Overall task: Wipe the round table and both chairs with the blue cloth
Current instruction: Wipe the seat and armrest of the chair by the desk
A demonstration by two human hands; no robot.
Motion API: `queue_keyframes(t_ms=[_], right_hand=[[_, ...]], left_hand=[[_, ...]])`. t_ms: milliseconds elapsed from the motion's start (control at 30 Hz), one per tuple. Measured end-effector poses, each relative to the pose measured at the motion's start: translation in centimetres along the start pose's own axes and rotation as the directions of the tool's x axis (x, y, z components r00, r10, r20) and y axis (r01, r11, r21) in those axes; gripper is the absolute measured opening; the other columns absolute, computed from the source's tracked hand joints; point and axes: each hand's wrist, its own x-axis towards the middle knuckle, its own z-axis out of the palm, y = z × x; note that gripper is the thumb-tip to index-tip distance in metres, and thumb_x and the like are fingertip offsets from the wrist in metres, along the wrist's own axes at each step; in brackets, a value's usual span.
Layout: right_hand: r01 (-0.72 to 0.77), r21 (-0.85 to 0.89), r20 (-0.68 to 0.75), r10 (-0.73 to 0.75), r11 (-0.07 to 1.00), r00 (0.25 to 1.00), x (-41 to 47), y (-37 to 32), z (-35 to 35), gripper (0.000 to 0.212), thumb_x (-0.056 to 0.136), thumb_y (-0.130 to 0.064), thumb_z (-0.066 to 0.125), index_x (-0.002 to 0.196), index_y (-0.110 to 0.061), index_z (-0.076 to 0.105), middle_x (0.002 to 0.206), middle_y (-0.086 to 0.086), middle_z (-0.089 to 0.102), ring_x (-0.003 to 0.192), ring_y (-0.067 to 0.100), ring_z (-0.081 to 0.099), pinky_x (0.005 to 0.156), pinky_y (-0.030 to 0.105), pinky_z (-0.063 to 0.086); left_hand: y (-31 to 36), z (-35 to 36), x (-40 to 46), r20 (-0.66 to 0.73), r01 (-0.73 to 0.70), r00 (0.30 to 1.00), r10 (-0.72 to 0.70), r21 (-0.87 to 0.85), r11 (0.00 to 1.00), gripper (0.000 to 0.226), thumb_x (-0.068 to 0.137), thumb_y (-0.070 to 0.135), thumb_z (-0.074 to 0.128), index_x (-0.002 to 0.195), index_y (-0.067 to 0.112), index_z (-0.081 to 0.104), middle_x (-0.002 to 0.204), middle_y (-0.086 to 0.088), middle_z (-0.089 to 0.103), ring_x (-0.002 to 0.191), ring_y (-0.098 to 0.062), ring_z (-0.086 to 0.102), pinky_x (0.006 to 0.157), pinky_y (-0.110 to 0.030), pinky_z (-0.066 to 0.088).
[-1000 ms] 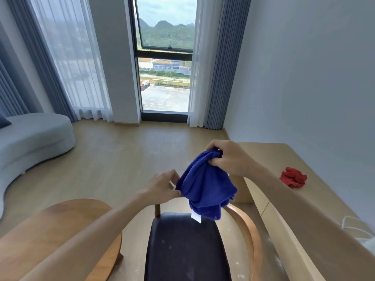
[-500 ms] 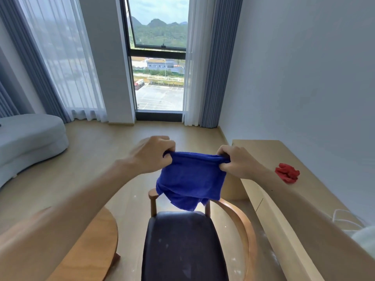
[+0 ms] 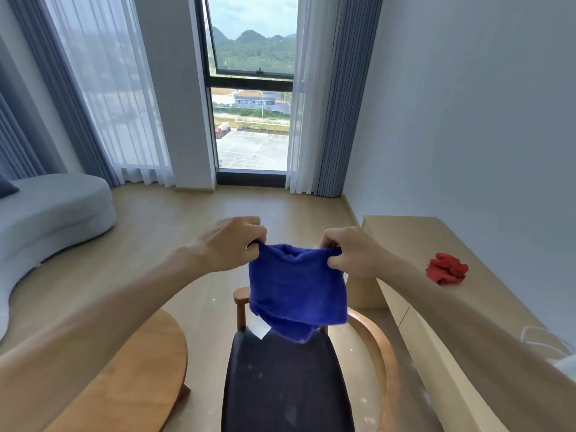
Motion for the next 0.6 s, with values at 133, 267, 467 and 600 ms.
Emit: queue_keyframes(t_ms=[133, 267, 467, 600], right_hand=[[0.005, 0.028, 0.012, -0.006, 1.0, 1.0, 0.1, 0.1, 0.8, 0.02, 0.078, 0.002, 0.055, 0.082, -0.017, 0.055, 0.076, -0.004, 0.058, 0.071, 0.01, 0.054, 0.062, 0.022, 0.044], [-0.007, 0.024, 0.019, 0.007, 1.0, 1.0, 0.2, 0.2, 1.3, 0.021, 0.079, 0.003, 0.054, 0.083, -0.018, 0.054, 0.076, -0.007, 0.056, 0.072, 0.01, 0.053, 0.062, 0.02, 0.041], [-0.036, 0.108, -0.069, 0.043, 0.994, 0.997, 0.2, 0.0, 1.3, 0.014, 0.083, 0.001, 0.053, 0.087, -0.013, 0.055, 0.079, -0.001, 0.059, 0.076, 0.014, 0.056, 0.063, 0.02, 0.045], [-0.107, 0.25, -0.098, 0.135, 0.962, 0.986, 0.2, -0.3, 0.9, 0.01, 0.088, -0.003, 0.052, 0.094, -0.007, 0.059, 0.086, 0.006, 0.062, 0.078, 0.015, 0.056, 0.066, 0.023, 0.045]], left_hand=[[-0.1, 0.9, -0.8, 0.058, 0.034, 0.998, -0.033, -0.009, 0.999, 0.016, 0.092, 0.006, 0.05, 0.089, 0.009, 0.065, 0.085, 0.005, 0.051, 0.068, -0.01, 0.047, 0.057, -0.012, 0.029], [-0.3, 1.2, -0.9, 0.059, 0.084, 0.995, -0.083, -0.026, 0.996, 0.015, 0.091, 0.005, 0.05, 0.086, 0.01, 0.063, 0.083, 0.006, 0.048, 0.062, -0.008, 0.044, 0.056, -0.012, 0.028], [-0.4, 0.7, -0.9, -0.001, 0.094, 0.996, -0.094, -0.089, 0.992, 0.014, 0.09, 0.001, 0.05, 0.085, 0.009, 0.061, 0.084, 0.003, 0.051, 0.067, -0.01, 0.047, 0.059, -0.015, 0.034], [0.3, 0.1, -0.6, 0.004, 0.186, 0.982, -0.19, -0.208, 0.96, 0.015, 0.09, -0.001, 0.047, 0.083, 0.011, 0.053, 0.079, 0.002, 0.054, 0.066, -0.009, 0.047, 0.057, -0.013, 0.034]])
